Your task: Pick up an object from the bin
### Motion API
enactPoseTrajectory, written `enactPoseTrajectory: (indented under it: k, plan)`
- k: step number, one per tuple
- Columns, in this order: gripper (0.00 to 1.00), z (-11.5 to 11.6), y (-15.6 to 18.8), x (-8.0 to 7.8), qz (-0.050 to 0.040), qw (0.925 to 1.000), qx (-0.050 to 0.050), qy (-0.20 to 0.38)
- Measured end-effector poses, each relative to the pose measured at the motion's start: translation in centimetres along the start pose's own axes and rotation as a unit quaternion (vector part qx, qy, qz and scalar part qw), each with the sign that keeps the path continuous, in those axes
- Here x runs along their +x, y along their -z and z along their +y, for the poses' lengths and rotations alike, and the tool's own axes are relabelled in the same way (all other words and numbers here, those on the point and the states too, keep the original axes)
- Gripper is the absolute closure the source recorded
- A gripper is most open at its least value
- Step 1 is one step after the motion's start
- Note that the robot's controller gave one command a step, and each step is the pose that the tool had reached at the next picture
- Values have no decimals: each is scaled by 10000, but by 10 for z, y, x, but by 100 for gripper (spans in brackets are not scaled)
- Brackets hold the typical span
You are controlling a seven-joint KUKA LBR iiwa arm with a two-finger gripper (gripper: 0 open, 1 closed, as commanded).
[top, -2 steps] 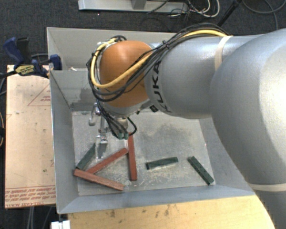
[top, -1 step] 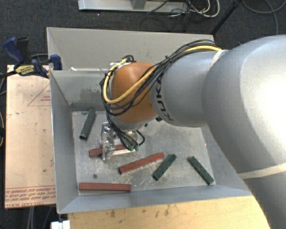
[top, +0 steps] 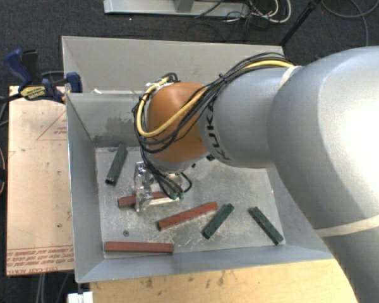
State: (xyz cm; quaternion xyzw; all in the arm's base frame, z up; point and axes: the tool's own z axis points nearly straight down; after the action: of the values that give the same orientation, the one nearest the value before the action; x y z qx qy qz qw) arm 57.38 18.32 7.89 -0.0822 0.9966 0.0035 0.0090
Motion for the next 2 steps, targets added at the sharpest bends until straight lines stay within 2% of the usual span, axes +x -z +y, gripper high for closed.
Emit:
enactPoseTrajectory:
  k: [1, 2]
  plan:
    - [100, 0, 2, 1, 20, 10000, 3, 5]
    - [100, -23, 31, 5, 57, 9978, 16, 661]
